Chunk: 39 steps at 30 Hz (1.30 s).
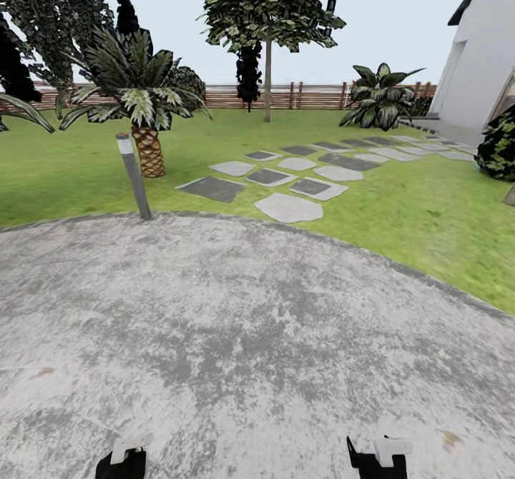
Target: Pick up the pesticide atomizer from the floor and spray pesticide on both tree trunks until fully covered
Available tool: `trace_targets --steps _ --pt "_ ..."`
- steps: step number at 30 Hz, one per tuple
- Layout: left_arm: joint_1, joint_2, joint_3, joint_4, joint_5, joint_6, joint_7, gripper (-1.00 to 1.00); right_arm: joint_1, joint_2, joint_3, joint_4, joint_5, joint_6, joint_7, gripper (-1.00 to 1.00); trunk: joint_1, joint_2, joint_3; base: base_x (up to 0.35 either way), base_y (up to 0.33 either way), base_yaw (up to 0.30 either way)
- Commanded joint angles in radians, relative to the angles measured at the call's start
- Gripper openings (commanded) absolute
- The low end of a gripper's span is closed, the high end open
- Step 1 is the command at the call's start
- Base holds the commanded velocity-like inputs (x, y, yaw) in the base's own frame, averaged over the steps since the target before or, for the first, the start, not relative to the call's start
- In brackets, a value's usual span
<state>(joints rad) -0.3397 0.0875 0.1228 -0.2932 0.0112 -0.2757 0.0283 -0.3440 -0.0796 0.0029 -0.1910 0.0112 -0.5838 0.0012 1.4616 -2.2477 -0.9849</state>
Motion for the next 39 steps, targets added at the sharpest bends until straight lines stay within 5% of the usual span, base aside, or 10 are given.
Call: trace_targets --steps 1,18,39 --pt "0.000 0.000 0.000 0.001 0.001 -0.003 0.002 -1.00 -0.001 0.000 0.000 0.001 0.001 -0.003 0.000 1.00 0.000 0.000 0.001 0.340 0.000 0.000" --pt "-0.001 0.000 0.000 0.001 0.001 -0.003 0.002 -1.00 -0.001 0.000 0.001 0.001 0.001 -0.003 0.000 1.00 0.000 0.000 0.025 0.340 0.000 0.000" --pt "0.000 0.000 0.000 0.001 0.001 -0.003 0.002 -1.00 -0.001 0.000 0.000 0.000 0.000 -0.004 0.000 1.00 0.000 0.000 0.027 0.340 0.000 0.000"
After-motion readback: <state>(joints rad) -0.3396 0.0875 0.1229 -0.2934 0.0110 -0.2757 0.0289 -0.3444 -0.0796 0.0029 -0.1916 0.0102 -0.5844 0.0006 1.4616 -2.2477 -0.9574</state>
